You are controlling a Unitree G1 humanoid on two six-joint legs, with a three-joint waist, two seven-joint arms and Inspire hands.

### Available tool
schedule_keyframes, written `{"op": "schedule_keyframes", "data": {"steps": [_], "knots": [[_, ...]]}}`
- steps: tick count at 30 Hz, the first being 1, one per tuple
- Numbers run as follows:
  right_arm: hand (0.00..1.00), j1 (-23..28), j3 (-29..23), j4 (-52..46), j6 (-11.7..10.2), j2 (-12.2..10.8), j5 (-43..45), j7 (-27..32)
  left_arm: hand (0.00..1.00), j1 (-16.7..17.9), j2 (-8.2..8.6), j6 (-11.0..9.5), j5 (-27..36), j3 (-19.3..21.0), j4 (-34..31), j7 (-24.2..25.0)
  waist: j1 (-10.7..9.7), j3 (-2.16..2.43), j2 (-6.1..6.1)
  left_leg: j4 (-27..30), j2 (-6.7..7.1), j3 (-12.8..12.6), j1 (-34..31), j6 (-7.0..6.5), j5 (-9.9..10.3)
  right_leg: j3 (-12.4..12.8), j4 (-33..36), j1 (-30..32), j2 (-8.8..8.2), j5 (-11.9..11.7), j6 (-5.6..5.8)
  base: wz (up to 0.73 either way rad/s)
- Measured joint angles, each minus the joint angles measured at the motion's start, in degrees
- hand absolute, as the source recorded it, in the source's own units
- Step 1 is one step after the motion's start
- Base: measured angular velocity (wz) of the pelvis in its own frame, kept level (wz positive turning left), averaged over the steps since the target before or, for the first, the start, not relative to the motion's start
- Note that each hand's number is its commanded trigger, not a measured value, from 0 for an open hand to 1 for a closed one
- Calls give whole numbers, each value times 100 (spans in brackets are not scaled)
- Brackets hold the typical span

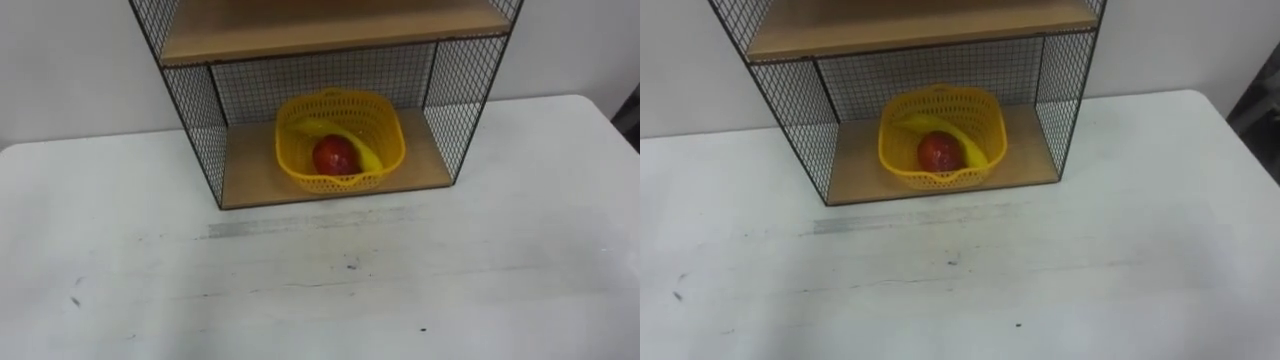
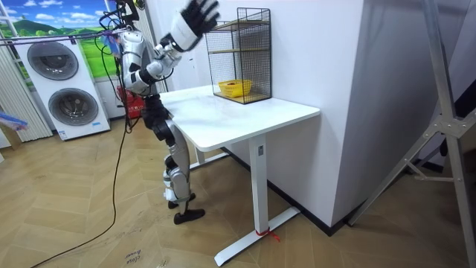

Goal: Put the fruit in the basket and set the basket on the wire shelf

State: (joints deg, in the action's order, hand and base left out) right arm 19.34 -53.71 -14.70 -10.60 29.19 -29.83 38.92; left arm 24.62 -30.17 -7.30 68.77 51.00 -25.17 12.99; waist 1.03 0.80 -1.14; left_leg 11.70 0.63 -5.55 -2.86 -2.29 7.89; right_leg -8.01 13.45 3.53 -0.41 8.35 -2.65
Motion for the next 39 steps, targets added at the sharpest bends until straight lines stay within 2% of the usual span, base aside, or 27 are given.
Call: {"op": "schedule_keyframes", "data": {"steps": [1, 3, 6, 7, 9, 12, 14, 15, 17, 18, 19, 20, 21, 23, 25, 26, 27, 28, 29, 30, 32, 33, 34, 35, 36, 37, 39], "knots": [[0, 37, -117, 116, 0, -3, -4, 313, 0, -4, -99, -98, 490, 231, 173, -211, 40, 15, 22, 6, 16, 6, 10, 1, 3, 8, 108, 64, -18, 57, 10, 5], [0, 120, -319, 346, 0, -3, -124, 797, 0, 134, -134, -177, 1120, 763, 511, -542, 126, 64, 80, 21, 37, 9, -14, 6, 11, 8, 276, 161, -49, 159, -2, 4], [0, 283, -566, 603, -8, 0, -274, 1209, 0, 242, -159, -271, 1544, 1095, 1055, -898, 183, 85, 107, 105, 18, 29, -44, 23, 48, -21, 297, 151, -41, 185, -10, 9], [0, 345, -642, 781, -12, -2, -456, 1350, 0, 255, -156, -293, 1692, 1159, 1414, -1101, 219, 93, 117, 109, 24, 55, -45, 25, 48, -47, 315, 147, -48, 194, -12, 10], [0, 468, -656, 1178, 11, -14, -691, 1477, 0, 418, -20, -304, 1850, 1261, 1847, -1410, 233, 106, 139, 109, 32, 98, -50, 29, 45, -92, 320, 134, -61, 211, -23, 10], [0, 737, -570, 1858, 24, -161, -1199, 1528, 0, 592, 320, -338, 2125, 1224, 2943, -1819, 228, 82, 96, 112, 34, 122, -59, 32, 43, -128, 315, 126, -70, 216, -26, 7], [0, 991, -164, 2555, 5, -442, -1554, 1465, 0, 655, 688, -476, 2168, 883, 3881, -2109, 215, 80, 99, 127, 33, 144, -58, 32, 46, -145, 306, 109, -72, 221, -28, 4], [0, 1047, -24, 2704, 2, -567, -1611, 1429, 0, 655, 825, -505, 2163, 765, 4113, -2155, 210, 78, 95, 128, 32, 146, -59, 32, 46, -146, 305, 108, -73, 221, -28, 3], [0, 1090, 523, 3527, 9, -1099, -1949, 1105, 0, 652, 1432, -576, 2150, 161, 4975, -2257, 170, 76, 94, 181, 31, 166, -91, -6, 99, -161, 306, 110, -78, 222, -28, 2], [0, 1079, 621, 3709, 28, -1227, -2069, 1034, 0, 648, 1554, -575, 2145, -12, 5203, -2276, 155, 75, 94, 204, 27, 168, -99, -5, 114, -166, 309, 107, -78, 223, -27, 4], [0, 1058, 821, 4028, 32, -1481, -2242, 923, 0, 632, 1757, -573, 2045, -333, 5673, -2308, 99, 78, 103, 206, 26, 170, -93, -6, 118, -175, 308, 90, -79, 228, -23, 10], [0, 1045, 1072, 4461, 6, -1641, -2341, 804, 0, 615, 1896, -576, 1822, -671, 6076, -2325, 22, 69, 124, 199, 26, 202, -88, -4, 120, -233, 273, 56, -88, 227, -20, 16], [0, 1035, 1169, 4697, 0, -1698, -2444, 756, 0, 578, 1934, -575, 1670, -841, 6300, -2322, -2, 69, 133, 200, 32, 244, -95, -4, 120, -272, 242, 30, -91, 225, -18, 24], [0, 912, 1436, 5688, -2, -1839, -2570, 548, 0, 343, 2037, -564, 788, -1256, 7231, -2305, -75, 60, 169, 188, 51, 308, -71, -4, 120, -315, 217, -31, -100, 222, -14, 13], [0, 764, 1569, 6398, 3, -1851, -2574, 367, 0, 204, 2099, -529, 57, -1427, 7838, -2224, -77, 54, 172, 159, 62, 306, -4, -4, 120, -285, 217, -59, -100, 217, -11, -9], [0, 636, 1680, 6740, 18, -1853, -2521, 315, 0, 145, 2119, -467, -494, -1547, 8184, -2193, -77, 54, 175, 117, 63, 271, 55, -3, 120, -252, 222, -79, -101, 209, -10, -15], [0, 559, 1750, 6876, 36, -1853, -2468, 280, 0, 122, 2128, -410, -781, -1586, 8326, -2174, -78, 54, 175, 101, 63, 256, 84, -3, 119, -236, 222, -92, -101, 206, -10, -13], [0, 496, 1951, 7140, 79, -1851, -2311, 202, 0, 71, 2128, -285, -1362, -1691, 8558, -2144, -87, 47, 179, 93, 64, 251, 140, -3, 120, -228, 220, -139, -100, 205, -8, -5], [0, 415, 2216, 7447, 117, -1844, -2046, 53, 0, 29, 2127, -178, -1979, -1850, 8711, -2124, -90, 43, 186, 86, 65, 250, 201, -4, 120, -223, 219, -199, -100, 206, -6, 0], [0, 371, 2355, 7583, 160, -1845, -1931, -40, 0, -10, 2128, -118, -2246, -1922, 8766, -2125, -86, 37, 191, 83, 65, 247, 225, -4, 120, -222, 217, -222, -101, 206, -6, 0], [0, 61, 2837, 8106, 391, -1842, -1459, -471, 0, -132, 2148, 132, -3339, -2268, 8849, -2123, -75, 23, 208, 37, 65, 242, 309, -3, 119, -223, 173, -304, -97, 201, -1, 0], [0, -19, 2945, 8243, 453, -1838, -1323, -599, 0, -176, 2153, 170, -3599, -2333, 8881, -2118, -80, 21, 208, -1, 65, 235, 347, 2, 117, -223, 135, -342, -94, 189, 2, 0], [0, -135, 3212, 8454, 569, -1836, -936, -869, 0, -295, 2150, 259, -4205, -2509, 8945, -2111, -76, 18, 211, -27, 63, 224, 387, 5, 115, -227, 99, -390, -92, 176, 8, 3], [0, -261, 3477, 8614, 690, -1833, -492, -1142, 0, -427, 2149, 364, -4845, -2709, 8942, -2093, -77, 4, 216, -39, 54, 183, 405, 9, 112, -225, 94, -399, -92, 164, 3, 0], [0, -317, 3589, 8654, 746, -1833, -278, -1278, 0, -478, 2149, 417, -5151, -2811, 8943, -2082, -78, -13, 214, -46, 49, 169, 421, 12, 110, -226, 87, -412, -92, 156, 0, 0], [0, -435, 3818, 8758, 864, -1824, 155, -1554, 0, -595, 2147, 539, -5622, -3010, 8943, -2080, -89, -61, 211, -68, 48, 170, 479, 17, 107, -225, 50, -468, -86, 141, 0, -5], [0, -569, 4110, 8832, 1062, -1823, 742, -1924, 0, -718, 2149, 687, -6254, -3246, 8936, -2091, -87, -70, 226, -100, 50, 173, 505, 45, 86, -228, 34, -484, -85, 130, -4, 0]]}}
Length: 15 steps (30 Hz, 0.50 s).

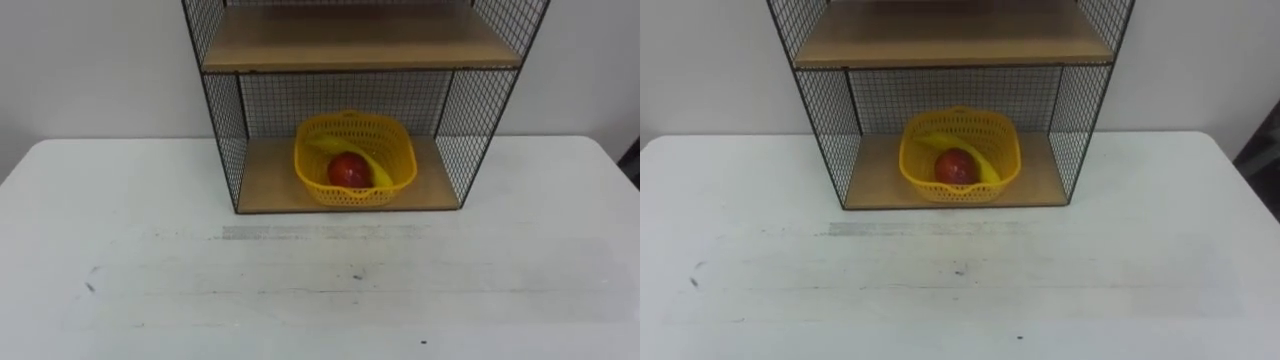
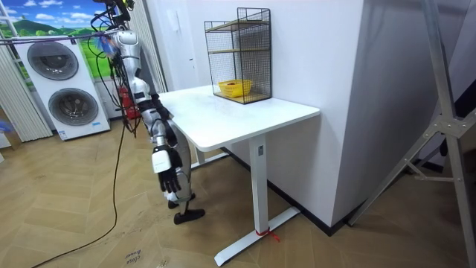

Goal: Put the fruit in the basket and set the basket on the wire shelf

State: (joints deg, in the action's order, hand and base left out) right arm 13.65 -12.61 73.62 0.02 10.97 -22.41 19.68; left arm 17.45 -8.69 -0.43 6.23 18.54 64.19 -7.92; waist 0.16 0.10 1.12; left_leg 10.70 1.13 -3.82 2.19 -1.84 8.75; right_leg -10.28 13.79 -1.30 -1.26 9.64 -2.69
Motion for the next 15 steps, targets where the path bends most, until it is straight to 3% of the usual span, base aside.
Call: {"op": "schedule_keyframes", "data": {"steps": [6, 12, 15], "knots": [[0, -289, 919, 42, 503, -44, 2027, -867, 0, -373, 16, 390, -1496, -885, -52, -78, -30, -18, 40, 2, -10, -8, 54, 8, -42, 72, -27, -42, 41, -30, -6, -5], [0, -496, 1405, 13, 771, -190, 2719, -1177, 0, -532, 109, 668, -1823, -1554, -39, -208, -10, -36, 120, 6, -21, -15, 88, -3, -60, 86, -49, -78, 61, -52, -13, -2], [0, -556, 1540, 51, 831, -196, 2731, -1295, 0, -549, 123, 760, -1806, -1672, -8, -189, -14, -40, 116, 10, -31, -12, 106, -2, -61, 79, -106, -104, 75, -78, -18, 0]]}}
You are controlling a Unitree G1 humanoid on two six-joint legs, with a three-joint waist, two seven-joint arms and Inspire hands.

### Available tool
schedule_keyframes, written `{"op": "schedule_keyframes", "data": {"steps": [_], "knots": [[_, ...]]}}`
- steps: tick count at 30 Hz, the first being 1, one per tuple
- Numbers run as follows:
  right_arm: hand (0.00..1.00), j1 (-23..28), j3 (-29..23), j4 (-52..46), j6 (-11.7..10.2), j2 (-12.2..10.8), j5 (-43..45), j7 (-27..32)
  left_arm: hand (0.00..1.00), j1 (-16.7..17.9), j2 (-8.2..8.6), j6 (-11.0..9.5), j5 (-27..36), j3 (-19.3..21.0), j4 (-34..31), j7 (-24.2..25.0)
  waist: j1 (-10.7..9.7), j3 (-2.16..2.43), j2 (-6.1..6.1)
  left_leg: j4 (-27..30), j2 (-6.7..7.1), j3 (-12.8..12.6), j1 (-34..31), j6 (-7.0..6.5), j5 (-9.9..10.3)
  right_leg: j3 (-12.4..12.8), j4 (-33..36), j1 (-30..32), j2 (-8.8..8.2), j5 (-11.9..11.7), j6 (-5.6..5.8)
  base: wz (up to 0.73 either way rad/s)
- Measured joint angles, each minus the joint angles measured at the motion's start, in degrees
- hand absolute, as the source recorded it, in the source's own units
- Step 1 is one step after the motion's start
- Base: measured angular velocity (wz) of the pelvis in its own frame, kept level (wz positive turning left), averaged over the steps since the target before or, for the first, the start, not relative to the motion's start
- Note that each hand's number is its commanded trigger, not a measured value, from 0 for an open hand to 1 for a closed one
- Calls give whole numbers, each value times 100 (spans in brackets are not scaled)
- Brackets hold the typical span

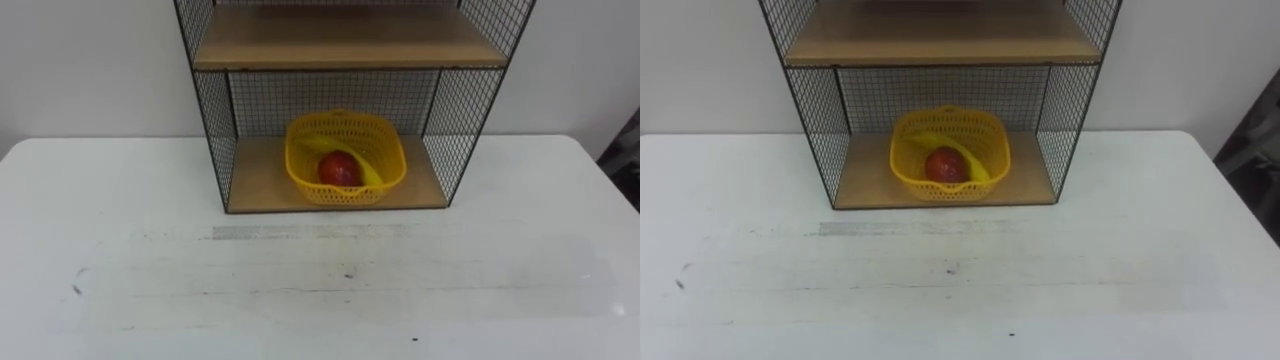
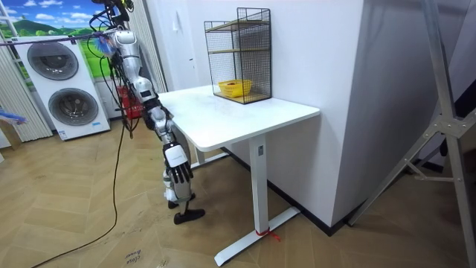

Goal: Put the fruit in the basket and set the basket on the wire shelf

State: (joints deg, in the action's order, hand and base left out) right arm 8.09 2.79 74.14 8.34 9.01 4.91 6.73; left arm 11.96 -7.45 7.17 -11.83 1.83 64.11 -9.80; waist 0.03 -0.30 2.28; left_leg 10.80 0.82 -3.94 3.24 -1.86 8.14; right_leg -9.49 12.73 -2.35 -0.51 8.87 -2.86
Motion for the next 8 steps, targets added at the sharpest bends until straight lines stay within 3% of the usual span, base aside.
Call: {"op": "schedule_keyframes", "data": {"steps": [8], "knots": [[0, 104, 159, 15, 383, -104, 18, -561, 0, 157, 0, 301, -9, -21, 4, 56, 8, 3, -30, 4, -4, 24, 28, -2, 2, -7, -15, -72, 4, -4, -4, 1]]}}
